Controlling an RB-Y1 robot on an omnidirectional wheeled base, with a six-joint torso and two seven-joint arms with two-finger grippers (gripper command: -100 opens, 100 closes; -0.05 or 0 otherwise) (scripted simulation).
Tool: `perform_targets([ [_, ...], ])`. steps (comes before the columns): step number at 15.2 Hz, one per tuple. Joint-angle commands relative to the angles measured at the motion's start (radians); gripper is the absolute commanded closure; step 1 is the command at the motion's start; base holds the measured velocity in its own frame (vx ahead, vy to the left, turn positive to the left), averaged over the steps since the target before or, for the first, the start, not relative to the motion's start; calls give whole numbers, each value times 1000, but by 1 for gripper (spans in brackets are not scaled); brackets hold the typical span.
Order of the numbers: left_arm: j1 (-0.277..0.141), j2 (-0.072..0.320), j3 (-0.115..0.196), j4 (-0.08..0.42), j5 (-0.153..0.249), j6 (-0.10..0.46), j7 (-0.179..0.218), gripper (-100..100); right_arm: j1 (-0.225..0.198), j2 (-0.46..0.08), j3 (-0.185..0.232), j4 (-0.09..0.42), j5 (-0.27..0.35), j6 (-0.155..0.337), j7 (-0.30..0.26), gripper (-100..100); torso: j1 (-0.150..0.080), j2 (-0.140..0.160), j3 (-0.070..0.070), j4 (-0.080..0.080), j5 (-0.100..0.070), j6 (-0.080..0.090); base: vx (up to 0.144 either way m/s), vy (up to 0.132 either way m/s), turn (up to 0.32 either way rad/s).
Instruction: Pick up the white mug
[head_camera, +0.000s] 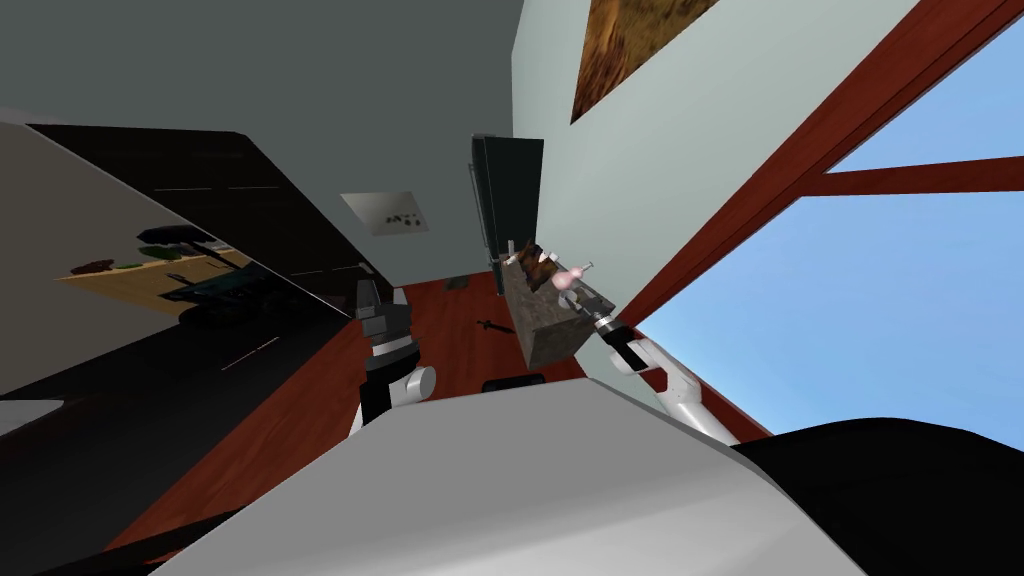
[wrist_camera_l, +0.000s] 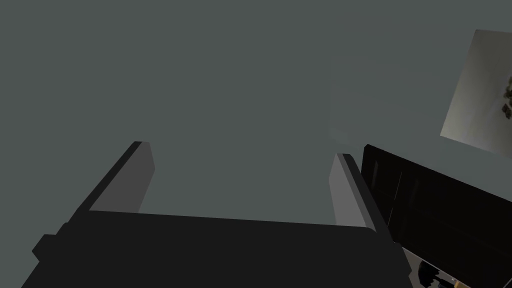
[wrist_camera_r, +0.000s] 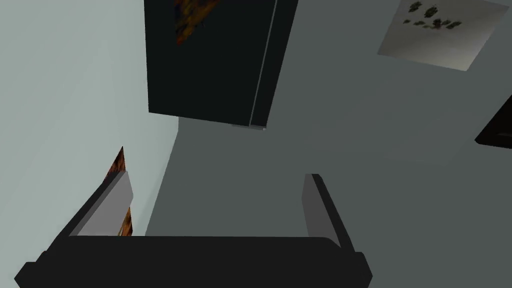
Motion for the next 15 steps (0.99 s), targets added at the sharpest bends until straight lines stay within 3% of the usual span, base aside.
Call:
perform_targets([
  [1,0,0,0,0,0,0,0,0,-1,-16,-7,19,28,4,39,-100,0,0,0,0,0,0,7,44,56],
  [8,0,0,0,0,0,0,0,0,-25,-82,-23,110,166,44,181,-100,0,0,0,0,0,0,9,46,59],
  [15,0,0,0,0,0,0,0,0,-40,-123,-33,178,264,73,291,-100,0,0,0,0,0,0,10,39,56],
])
